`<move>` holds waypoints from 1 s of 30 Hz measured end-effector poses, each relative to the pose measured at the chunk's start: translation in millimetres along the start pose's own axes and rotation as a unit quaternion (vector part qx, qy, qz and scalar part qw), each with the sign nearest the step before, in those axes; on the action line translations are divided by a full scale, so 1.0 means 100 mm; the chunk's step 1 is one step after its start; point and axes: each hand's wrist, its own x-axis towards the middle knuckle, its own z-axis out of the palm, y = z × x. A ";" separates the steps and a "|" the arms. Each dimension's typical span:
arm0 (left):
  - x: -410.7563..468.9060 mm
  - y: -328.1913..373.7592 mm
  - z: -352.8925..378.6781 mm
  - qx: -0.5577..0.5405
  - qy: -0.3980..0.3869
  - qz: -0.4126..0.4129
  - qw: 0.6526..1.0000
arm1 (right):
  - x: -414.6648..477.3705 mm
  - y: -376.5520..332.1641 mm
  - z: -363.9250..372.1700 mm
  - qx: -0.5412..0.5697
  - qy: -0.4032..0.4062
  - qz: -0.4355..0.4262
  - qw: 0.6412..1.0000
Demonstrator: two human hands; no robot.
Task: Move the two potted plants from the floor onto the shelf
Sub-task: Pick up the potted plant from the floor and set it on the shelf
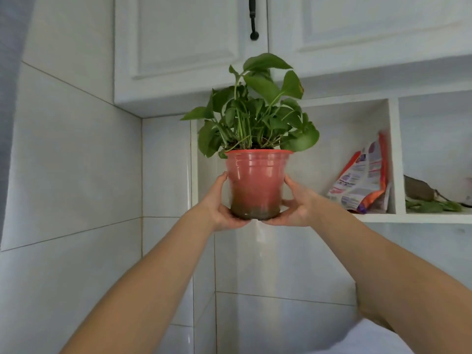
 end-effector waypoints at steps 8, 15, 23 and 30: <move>0.58 0.38 -0.05 0.021 -0.009 -0.016 1.000 | 0.51 -0.16 0.11 0.025 0.009 -0.045 0.999; 0.92 0.52 -0.04 0.073 0.003 0.008 0.997 | 0.61 -0.22 0.03 0.004 -0.019 -0.087 0.996; 1.12 0.48 -0.03 0.100 0.013 0.052 0.994 | 0.63 -0.30 -0.09 -0.150 0.010 -0.127 0.980; 1.11 0.46 0.01 0.107 0.008 0.063 0.992 | 0.63 -0.33 -0.12 -0.232 0.041 -0.103 0.966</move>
